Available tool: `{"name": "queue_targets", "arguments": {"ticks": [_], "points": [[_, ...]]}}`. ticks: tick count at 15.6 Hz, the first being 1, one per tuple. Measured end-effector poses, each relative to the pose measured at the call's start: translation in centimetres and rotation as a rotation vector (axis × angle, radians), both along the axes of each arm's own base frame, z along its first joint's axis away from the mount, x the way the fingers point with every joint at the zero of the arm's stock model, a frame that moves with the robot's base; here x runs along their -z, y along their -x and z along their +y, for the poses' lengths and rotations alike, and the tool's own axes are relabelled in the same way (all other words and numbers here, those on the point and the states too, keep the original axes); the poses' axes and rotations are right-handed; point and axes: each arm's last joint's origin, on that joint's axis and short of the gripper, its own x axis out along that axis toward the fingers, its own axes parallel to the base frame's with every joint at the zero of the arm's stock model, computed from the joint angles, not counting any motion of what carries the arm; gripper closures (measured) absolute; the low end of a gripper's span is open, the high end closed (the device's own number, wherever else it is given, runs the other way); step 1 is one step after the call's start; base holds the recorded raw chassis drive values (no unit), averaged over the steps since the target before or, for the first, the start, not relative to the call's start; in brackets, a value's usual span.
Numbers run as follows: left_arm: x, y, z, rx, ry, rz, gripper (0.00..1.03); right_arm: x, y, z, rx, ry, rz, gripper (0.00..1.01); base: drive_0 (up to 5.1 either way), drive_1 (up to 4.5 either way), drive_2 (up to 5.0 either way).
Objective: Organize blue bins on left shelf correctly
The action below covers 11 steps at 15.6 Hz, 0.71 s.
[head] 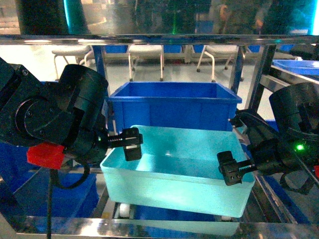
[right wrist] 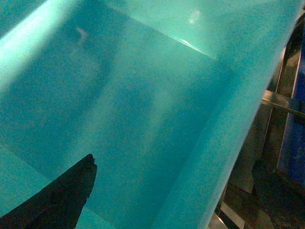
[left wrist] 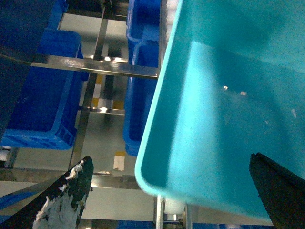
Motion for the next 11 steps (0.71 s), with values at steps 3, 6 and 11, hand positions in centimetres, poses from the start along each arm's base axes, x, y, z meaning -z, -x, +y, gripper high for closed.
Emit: {"name": "queue_targets", "arguments": {"ticks": [3, 6, 11], "points": [[-0.4, 0.7, 0.2, -0.003, 0.006, -0.036, 0.05, -0.4, 0.3, 0.7, -0.023, -0.046, -0.068, 0.03, 0.0, 0.0, 0.0], [-2.1, 3.0, 1.1, -0.012, 0.027, -0.073, 0.05, -2.1, 1.6, 2.4, -0.072, -0.142, -0.131, 0.03, 0.0, 0.0, 0.0], [-2.2, 2.9, 1.1, -0.008, 0.023, -0.112, 0.06, -2.2, 1.5, 2.5, -0.052, -0.137, -0.185, 0.04, 0.0, 0.0, 0.0]]}}
